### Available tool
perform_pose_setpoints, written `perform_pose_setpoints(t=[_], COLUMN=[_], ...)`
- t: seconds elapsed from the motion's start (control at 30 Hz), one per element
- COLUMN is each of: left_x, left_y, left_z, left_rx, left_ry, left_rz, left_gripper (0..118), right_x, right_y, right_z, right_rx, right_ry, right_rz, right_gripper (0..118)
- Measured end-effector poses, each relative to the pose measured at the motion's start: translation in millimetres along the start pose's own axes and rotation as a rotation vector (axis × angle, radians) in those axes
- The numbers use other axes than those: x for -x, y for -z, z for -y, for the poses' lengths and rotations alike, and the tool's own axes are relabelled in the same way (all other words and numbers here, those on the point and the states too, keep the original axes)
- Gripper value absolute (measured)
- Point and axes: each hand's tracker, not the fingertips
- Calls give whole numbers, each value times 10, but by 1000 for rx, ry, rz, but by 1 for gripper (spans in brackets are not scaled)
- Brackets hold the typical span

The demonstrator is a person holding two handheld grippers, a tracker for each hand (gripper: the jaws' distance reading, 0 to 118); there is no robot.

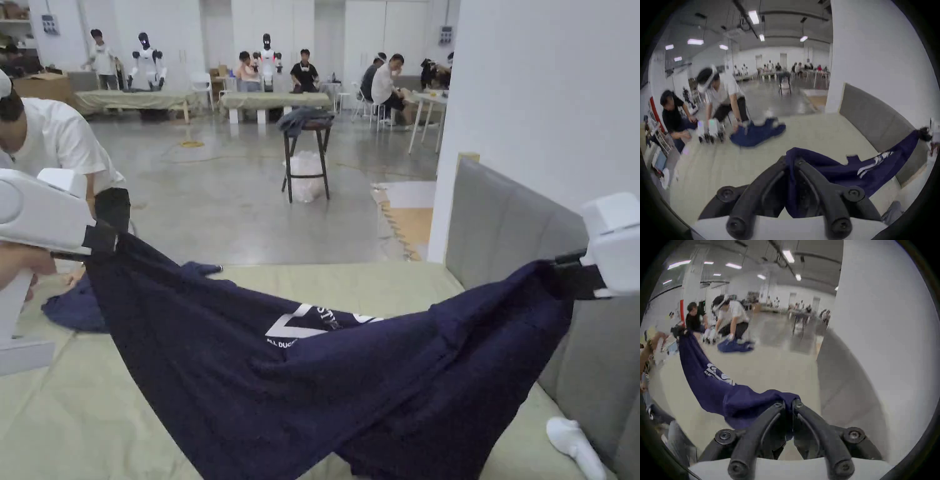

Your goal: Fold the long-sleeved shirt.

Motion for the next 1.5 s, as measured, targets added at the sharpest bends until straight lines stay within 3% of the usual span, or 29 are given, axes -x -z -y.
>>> perform_pose_setpoints(t=[0.27,0.5,0.63,0.73,0.77,0.8,0.83,1.03,1.23,1.37,1.5], left_x=[201,287,202,153,133,116,96,13,10,46,51], left_y=[-498,-643,-427,-26,158,334,539,1519,1406,911,429], left_z=[-1659,-2251,-2220,-1943,-1798,-1652,-1463,-239,533,1189,2058], left_rx=[-209,-298,-300,-235,-216,-186,-136,68,129,181,287], left_ry=[-57,-148,-114,-117,-112,-101,-89,-117,-158,-157,-185], left_rz=[-173,-178,-174,-145,-144,-146,-150,-105,-79,-62,-50], left_gripper=[8,8,8,8,8,8,8,8,8,8,8], right_x=[-591,-841,-889,-525,-464,-854,-918,-721,-462,-270,-22], right_y=[-148,-177,147,402,574,1077,1374,2507,2330,1704,1162], right_z=[-2111,-2626,-2356,-1757,-1557,-1613,-1453,-200,507,998,1701], right_rx=[-170,-204,-181,-111,-72,-27,12,235,265,253,285], right_ry=[75,115,174,197,195,207,208,283,300,217,199], right_rz=[155,190,185,211,205,179,163,101,73,37,-5], right_gripper=[6,6,6,6,6,6,6,6,6,6,6])
